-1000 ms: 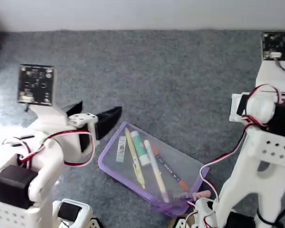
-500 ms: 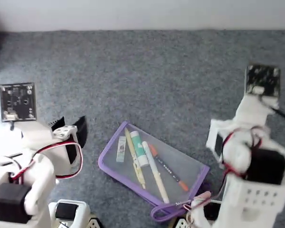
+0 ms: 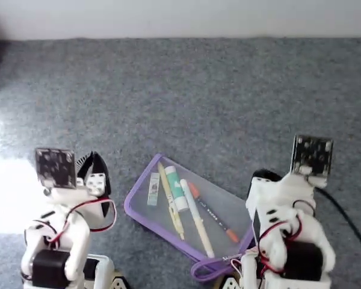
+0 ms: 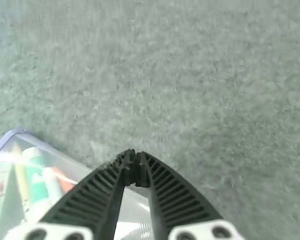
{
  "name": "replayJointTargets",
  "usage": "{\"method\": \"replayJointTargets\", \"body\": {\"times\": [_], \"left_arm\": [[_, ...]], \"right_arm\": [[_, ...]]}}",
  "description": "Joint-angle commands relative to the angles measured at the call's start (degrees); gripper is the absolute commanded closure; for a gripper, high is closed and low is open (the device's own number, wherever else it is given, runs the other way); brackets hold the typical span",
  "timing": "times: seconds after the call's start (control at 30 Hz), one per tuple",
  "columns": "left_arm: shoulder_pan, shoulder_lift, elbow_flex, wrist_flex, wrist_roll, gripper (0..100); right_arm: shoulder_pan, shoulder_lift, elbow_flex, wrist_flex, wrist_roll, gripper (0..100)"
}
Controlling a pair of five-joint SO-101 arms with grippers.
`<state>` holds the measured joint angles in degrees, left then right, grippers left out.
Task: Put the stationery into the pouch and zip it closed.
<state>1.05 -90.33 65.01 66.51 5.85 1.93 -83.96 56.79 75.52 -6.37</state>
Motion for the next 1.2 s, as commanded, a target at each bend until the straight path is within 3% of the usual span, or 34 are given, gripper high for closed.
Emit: {"method": "replayJointTargets", "body": {"times": [0.0,0.13,0.33,0.67,0.87,1.17], "left_arm": [[-0.18,-7.21,6.11,-2.64,-3.43,99],[-0.26,-13.27,13.76,-2.37,-5.71,99],[-0.26,-13.71,21.76,-3.25,-6.77,99],[-0.70,-13.71,28.88,-4.22,-6.51,99],[-6.24,-13.71,31.43,-8.44,-6.42,99],[-7.03,-13.71,31.43,-1.49,-6.42,99]], "right_arm": [[-0.57,-6.73,8.44,-3.56,-0.18,99.0],[-0.66,-14.29,17.76,-5.58,1.14,99.0],[-0.66,-20.09,29.36,-6.64,10.55,99.0],[-0.22,-19.47,39.82,-5.93,10.55,99.0],[-0.22,-20.00,39.38,-0.31,10.46,99.0],[-0.31,-20.00,39.56,-0.40,10.55,99.0]]}}
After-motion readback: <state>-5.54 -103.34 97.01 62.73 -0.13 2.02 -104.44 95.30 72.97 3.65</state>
